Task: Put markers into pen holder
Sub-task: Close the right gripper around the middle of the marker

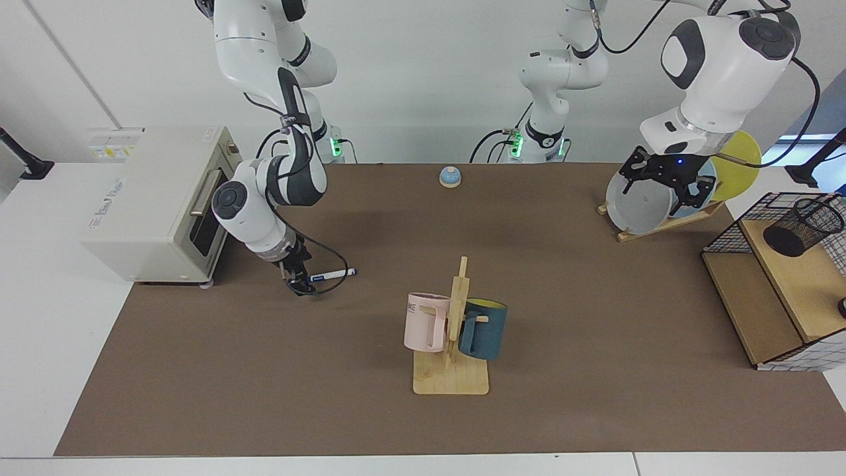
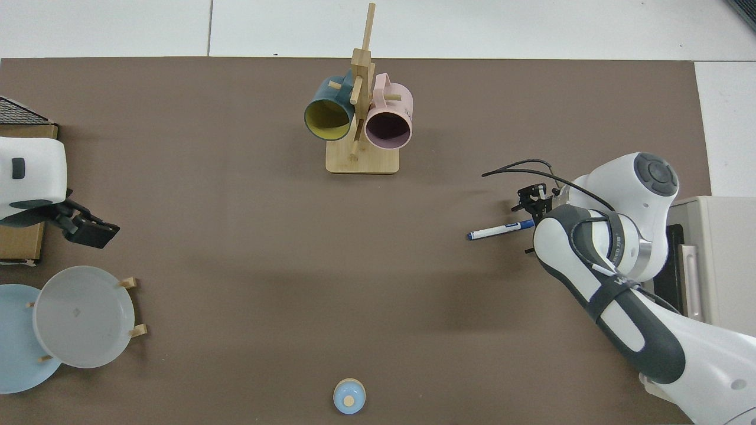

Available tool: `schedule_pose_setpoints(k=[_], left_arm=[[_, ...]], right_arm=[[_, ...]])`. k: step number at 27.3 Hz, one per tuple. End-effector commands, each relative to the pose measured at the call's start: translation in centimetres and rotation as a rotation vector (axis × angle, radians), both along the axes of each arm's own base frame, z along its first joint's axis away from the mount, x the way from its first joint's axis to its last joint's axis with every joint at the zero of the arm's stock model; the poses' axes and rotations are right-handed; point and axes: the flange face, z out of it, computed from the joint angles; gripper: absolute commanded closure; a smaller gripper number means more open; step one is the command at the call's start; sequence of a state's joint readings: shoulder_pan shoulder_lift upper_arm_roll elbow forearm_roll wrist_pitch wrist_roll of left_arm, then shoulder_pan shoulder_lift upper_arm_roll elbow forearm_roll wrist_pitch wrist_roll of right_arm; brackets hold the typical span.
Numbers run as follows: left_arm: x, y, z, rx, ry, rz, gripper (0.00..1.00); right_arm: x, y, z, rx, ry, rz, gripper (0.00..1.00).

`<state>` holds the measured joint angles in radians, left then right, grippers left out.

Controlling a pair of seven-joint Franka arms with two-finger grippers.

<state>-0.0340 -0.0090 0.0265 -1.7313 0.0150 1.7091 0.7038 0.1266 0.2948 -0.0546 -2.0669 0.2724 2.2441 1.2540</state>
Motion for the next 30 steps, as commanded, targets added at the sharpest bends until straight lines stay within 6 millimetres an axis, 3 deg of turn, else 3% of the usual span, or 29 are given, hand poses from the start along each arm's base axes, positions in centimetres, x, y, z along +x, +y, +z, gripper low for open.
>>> schedule_pose_setpoints(k=[1,5,6,15,25,30], left_arm=[[-0.9,0.2,0.2,0.012,-0.002,-0.118,0.0],[-0.8,0.1,0.2,0.012,-0.008,-0.197,0.0],[-0.8,0.0,0.3,0.012,-0.009,-0.208,0.0],[-0.8,-0.2,0.2,0.012,-0.01,-0.219,0.0],[-0.8,-0.3,0.2,0.011,-0.008,-0.245,0.0],[-0.7,-0.2,0.2,0.011,-0.009,-0.354,0.0]], right_arm=[[0.0,-0.8,-0.6,0.025,-0.024,0.013,0.0],[0.0,-0.7,-0.8,0.037,-0.022,0.009,0.02],[0.0,-0.7,-0.8,0.041,-0.023,0.007,0.09],[0.0,-0.7,-0.7,0.048,-0.034,0.06,1.0],[0.0,-0.8,-0.6,0.072,-0.039,0.189,1.0],[0.6,-0.1,1.4,0.132,-0.018,0.196,1.0]])
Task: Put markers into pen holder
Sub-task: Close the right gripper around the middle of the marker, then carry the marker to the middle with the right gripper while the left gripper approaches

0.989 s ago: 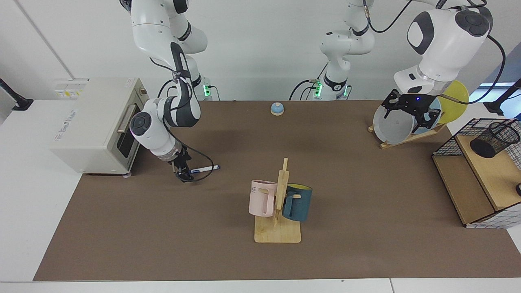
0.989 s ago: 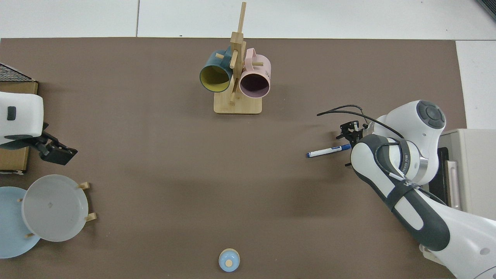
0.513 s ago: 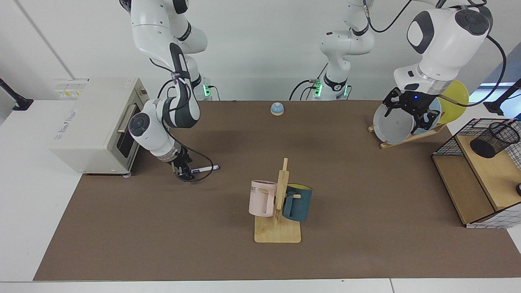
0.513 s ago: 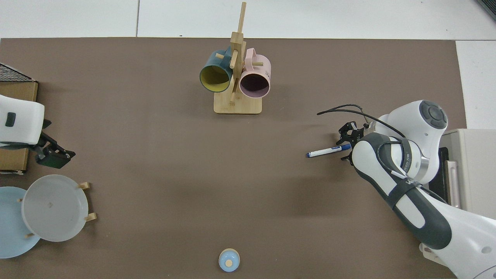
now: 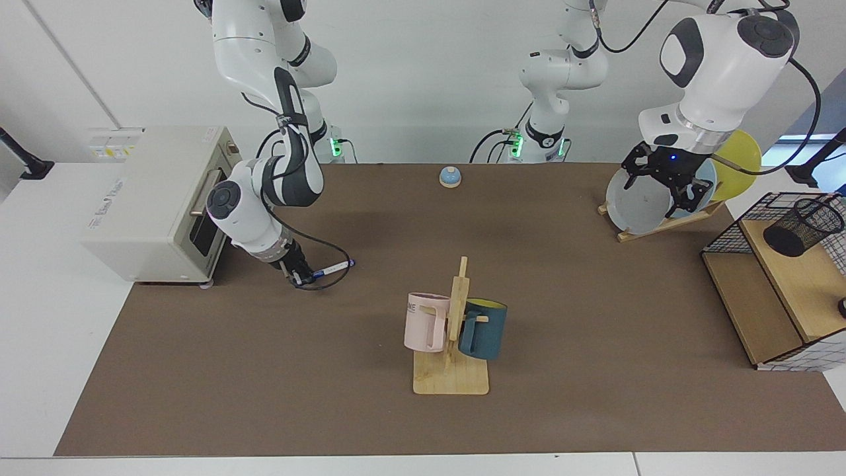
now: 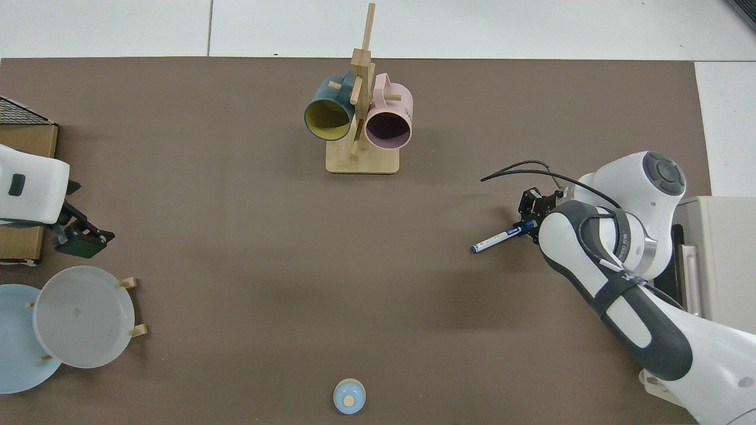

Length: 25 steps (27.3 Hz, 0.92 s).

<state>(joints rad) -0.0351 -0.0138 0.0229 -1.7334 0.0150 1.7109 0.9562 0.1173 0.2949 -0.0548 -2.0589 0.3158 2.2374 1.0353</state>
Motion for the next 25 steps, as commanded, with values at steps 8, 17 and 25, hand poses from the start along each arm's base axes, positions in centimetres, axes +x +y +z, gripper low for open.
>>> schedule_pose_setpoints(k=[8,17,25], left_arm=[[-0.2,-0.9,0.1,0.014,-0.031,-0.301,0.0],[0.2,-4.1,0.7,0.014,-0.052,-0.549,0.0],[0.0,-7.8,3.9,0.014,-0.085,-0.554,0.0]], right_arm=[[1.2,2.6,12.1,0.247,0.071,-0.003,1.0],[-0.5,7.3,18.9,0.342,0.123,-0.149,1.0],[-2.6,16.0,22.8,0.365,0.183,-0.249,1.0]])
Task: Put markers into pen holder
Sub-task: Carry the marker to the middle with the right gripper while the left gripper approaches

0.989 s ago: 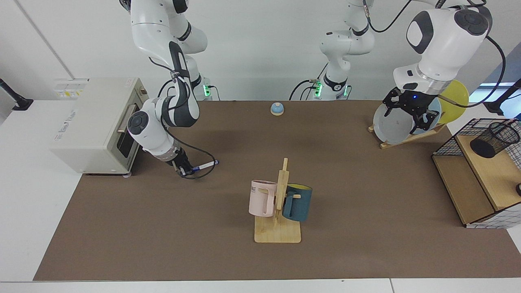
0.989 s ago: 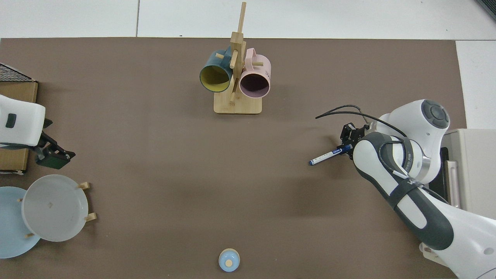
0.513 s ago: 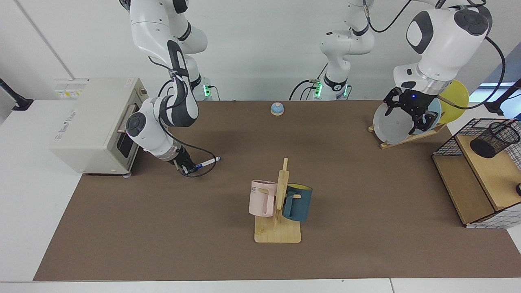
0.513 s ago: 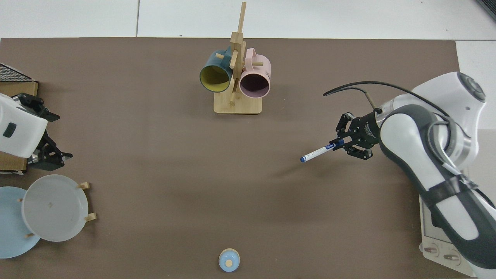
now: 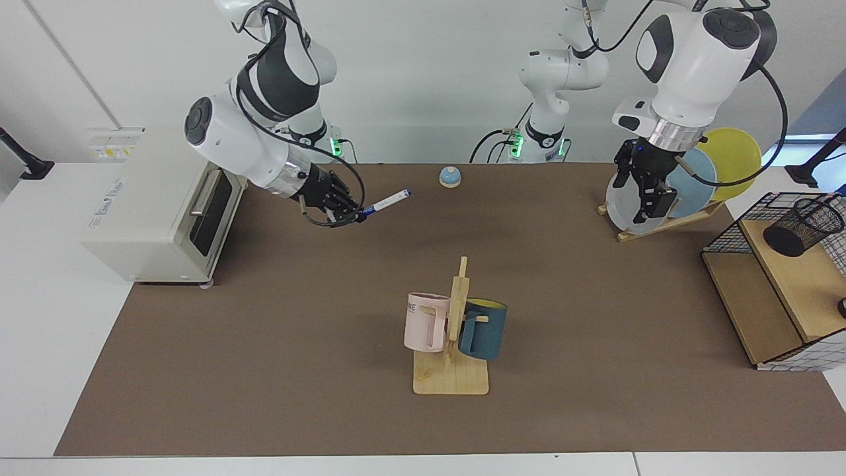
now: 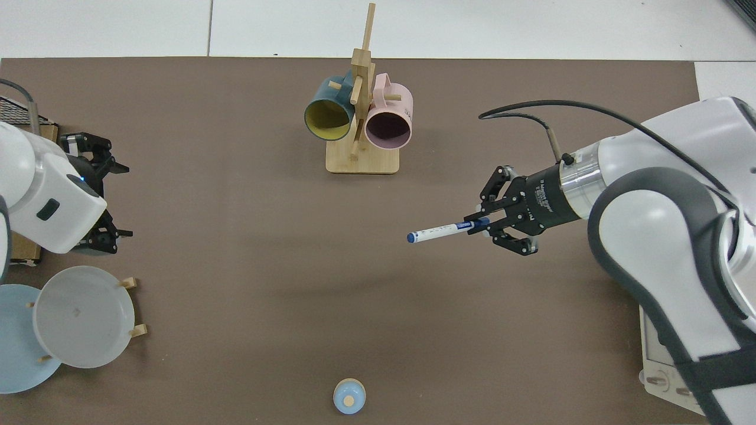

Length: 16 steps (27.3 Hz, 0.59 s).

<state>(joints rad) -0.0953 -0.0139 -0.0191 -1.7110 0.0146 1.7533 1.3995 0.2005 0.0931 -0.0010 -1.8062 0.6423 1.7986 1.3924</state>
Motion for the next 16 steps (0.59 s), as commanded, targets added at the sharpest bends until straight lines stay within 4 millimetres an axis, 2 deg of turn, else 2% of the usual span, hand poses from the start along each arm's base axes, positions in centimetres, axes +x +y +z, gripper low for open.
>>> schedule_pose_setpoints(k=[1,3,7,12,16], left_arm=[[-0.5,-2.4,2.9,-0.001,-0.019,0.02,0.0],[-0.9,-3.2,3.7,0.001,-0.005,0.065,0.0],[-1.9,-6.5,5.2,0.007,-0.011,0.054,0.0],[-3.0,-10.1,5.2,-0.004,-0.009,-0.006,0.0],[-4.9,-13.8,4.3,0.001,0.014,-0.063,0.0]], right_arm=[[-1.6,5.2,1.8,0.023,0.061,-0.058,1.0],[-2.0,7.1,2.3,0.043,0.054,-0.078,1.0],[-2.8,10.3,3.1,0.053,0.055,-0.152,1.0],[-3.7,13.7,3.9,0.064,0.038,-0.218,1.0],[-4.3,15.7,4.2,0.075,0.028,-0.259,1.0]])
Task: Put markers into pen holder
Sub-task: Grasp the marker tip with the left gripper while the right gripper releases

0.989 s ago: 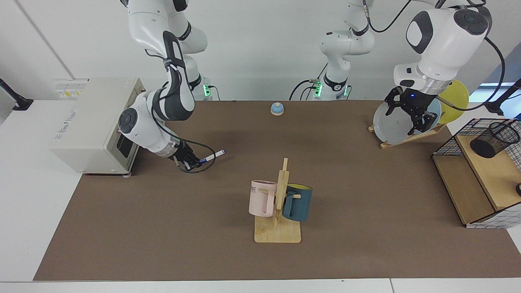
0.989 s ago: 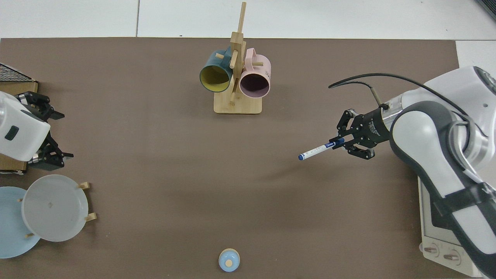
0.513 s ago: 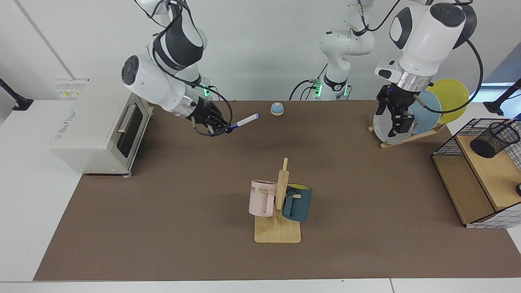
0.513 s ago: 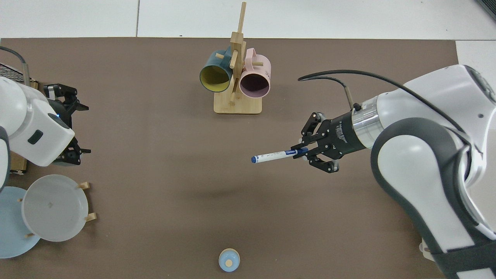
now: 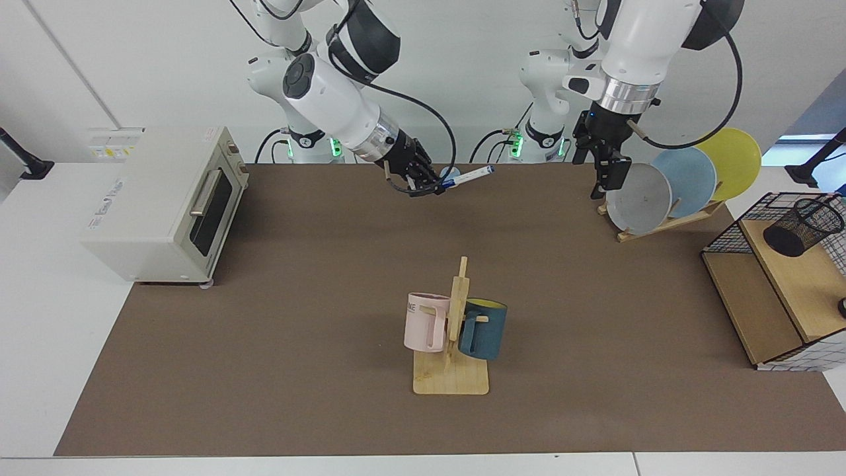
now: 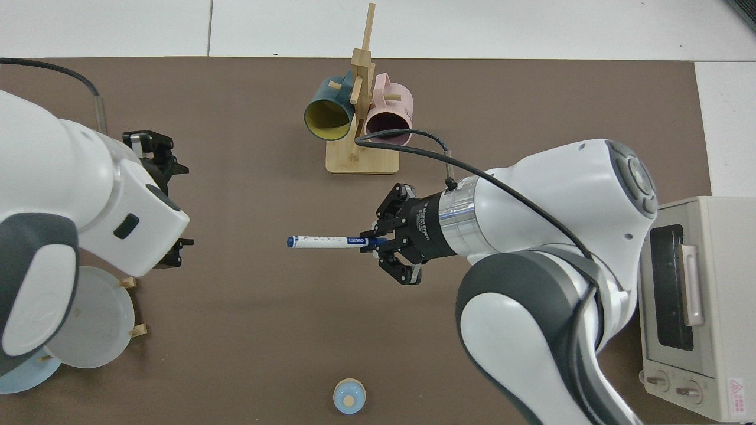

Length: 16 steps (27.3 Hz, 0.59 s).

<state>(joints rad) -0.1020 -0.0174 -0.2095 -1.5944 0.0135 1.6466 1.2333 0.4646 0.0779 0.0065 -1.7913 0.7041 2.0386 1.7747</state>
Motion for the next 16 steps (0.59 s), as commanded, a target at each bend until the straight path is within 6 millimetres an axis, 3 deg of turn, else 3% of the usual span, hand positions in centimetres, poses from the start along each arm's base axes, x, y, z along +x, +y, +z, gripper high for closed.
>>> schedule_pose_setpoints(k=[1,7,16], left_arm=[[-2.5,-3.6,-0.5,0.015,0.028,-0.036,0.0],[-3.6,-6.0,-1.3,0.021,0.033,-0.082,0.0],[-4.9,-8.1,-1.9,0.008,0.056,-0.116,0.04]], right_arm=[[-0.6,1.9,0.7,0.033,0.0,-0.068,1.0],[-1.5,4.1,0.6,0.054,-0.002,-0.103,1.0],[-1.6,4.3,0.4,0.052,0.0,-0.1,1.0]])
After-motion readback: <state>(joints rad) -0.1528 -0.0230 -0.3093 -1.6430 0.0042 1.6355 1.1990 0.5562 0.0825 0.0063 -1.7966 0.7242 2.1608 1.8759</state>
